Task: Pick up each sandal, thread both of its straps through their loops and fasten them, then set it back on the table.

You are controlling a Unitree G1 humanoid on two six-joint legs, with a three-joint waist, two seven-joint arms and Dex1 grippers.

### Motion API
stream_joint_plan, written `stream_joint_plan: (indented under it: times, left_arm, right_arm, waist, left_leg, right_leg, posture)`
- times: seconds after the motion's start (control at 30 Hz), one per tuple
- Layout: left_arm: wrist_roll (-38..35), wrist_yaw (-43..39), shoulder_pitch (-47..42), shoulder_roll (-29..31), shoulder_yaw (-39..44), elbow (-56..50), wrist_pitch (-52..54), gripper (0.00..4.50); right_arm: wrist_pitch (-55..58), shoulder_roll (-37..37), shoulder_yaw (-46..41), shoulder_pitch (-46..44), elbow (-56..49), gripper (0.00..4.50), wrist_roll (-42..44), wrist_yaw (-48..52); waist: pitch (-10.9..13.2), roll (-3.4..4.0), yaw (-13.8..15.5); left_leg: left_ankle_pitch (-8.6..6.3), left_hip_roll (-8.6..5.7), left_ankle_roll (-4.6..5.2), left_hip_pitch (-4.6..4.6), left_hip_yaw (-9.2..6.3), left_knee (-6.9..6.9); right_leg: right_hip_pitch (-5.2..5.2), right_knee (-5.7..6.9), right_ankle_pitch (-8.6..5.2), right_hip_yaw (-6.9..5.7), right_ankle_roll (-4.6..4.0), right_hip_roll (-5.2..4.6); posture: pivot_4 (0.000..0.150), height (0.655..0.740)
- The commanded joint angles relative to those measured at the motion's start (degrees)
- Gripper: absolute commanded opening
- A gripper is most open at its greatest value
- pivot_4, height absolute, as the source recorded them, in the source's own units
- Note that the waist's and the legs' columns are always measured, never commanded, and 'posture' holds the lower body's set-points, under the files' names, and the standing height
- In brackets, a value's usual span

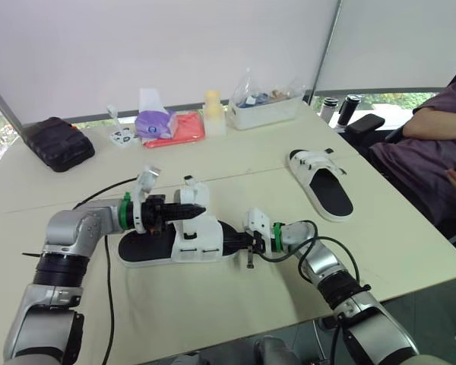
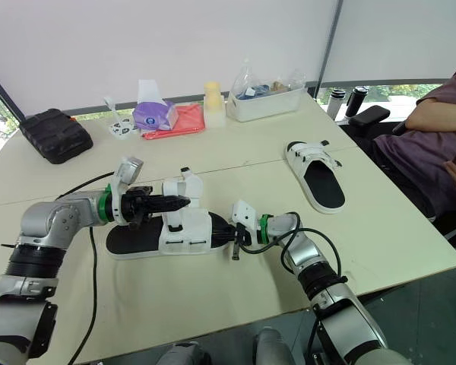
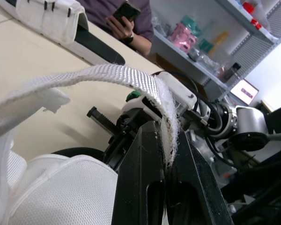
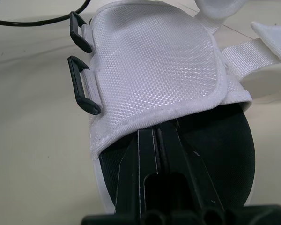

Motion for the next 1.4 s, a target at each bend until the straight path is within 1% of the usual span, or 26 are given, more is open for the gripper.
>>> stream_joint_plan:
  times: [0.03,0.47,0.63,0.73,0.93,1.13,1.27,1.4]
  left_arm:
    - [0.28,-0.47,0.33,0.95,0.74,-0.24,-0.73,0.06]
    - [2.46,0.14,3.46,-0.75,-1.45,-1.01,-1.98,0.06]
    - [1.23,0.49,3.46,-1.39,-1.00,-1.82,-0.60,0.06]
    - [1.68,-0.76,4.50,-0.34,-2.14,-3.10,-0.83,0.06]
    - [2.04,-1.70,5.25,1.58,-1.63,-3.47,-1.54,0.06]
    - [7.70,-2.51,4.58,2.20,-4.45,-0.73,-8.87,0.06]
    - [8.99,-5.51,5.26,3.73,-6.79,-2.20,-10.57,0.06]
    - [9.88,-6.24,6.58,4.53,-7.74,-3.17,-12.04,0.06]
  right_arm:
    - [2.97,-0.61,2.44,1.95,4.52,0.00,-4.72,-0.80]
    - [3.18,-0.72,2.49,2.51,3.84,0.00,-4.71,-0.96]
    - [3.14,-0.69,2.51,2.52,3.93,0.00,-4.77,-1.01]
    - [3.15,-0.67,2.53,2.48,4.02,0.00,-4.79,-1.03]
    - [3.17,-0.50,2.55,2.55,4.09,0.00,-4.76,-1.11]
    - [3.13,-0.09,2.66,2.20,4.56,0.00,-4.80,-1.08]
    - [3.18,-0.14,2.48,1.88,4.74,0.00,-4.77,-1.11]
    - [3.05,-0.30,2.36,1.88,4.98,0.00,-4.77,-1.14]
  waist:
    - [0.00,0.00,-0.01]
    - [0.00,0.00,0.01]
    - [0.00,0.00,0.02]
    - [0.00,0.00,0.00]
    - [0.00,0.00,0.01]
    - [0.00,0.00,-0.02]
    - [0.00,0.00,-0.11]
    - [0.01,0.01,-0.12]
  left_leg:
    - [0.00,0.00,0.00,0.00,0.00,0.00]
    - [0.00,0.00,0.00,0.00,0.00,0.00]
    - [0.00,0.00,0.00,0.00,0.00,0.00]
    - [0.00,0.00,0.00,0.00,0.00,0.00]
    - [0.00,0.01,0.00,0.00,0.00,-0.01]
    - [0.00,0.01,0.00,0.01,0.00,-0.03]
    - [0.00,0.03,0.00,0.01,0.02,-0.05]
    - [0.00,0.04,0.00,0.02,0.02,-0.10]
  right_leg:
    - [0.00,0.00,0.00,0.00,0.00,0.00]
    - [0.00,0.00,0.00,0.00,0.00,0.00]
    - [0.01,0.00,0.00,0.00,0.00,0.00]
    - [0.01,0.00,0.00,0.00,0.00,-0.01]
    - [0.01,0.00,0.00,0.00,0.00,0.00]
    - [0.00,-0.01,0.00,0.01,0.00,0.00]
    - [-0.02,-0.02,-0.01,0.01,-0.01,0.01]
    - [-0.04,-0.02,-0.01,0.01,-0.02,0.02]
  posture:
    - [0.150,0.7400]
    - [0.150,0.7400]
    - [0.150,0.7400]
    - [0.150,0.7400]
    - [0.150,0.7400]
    - [0.150,0.7400]
    - [0.150,0.7400]
    - [0.150,0.7400]
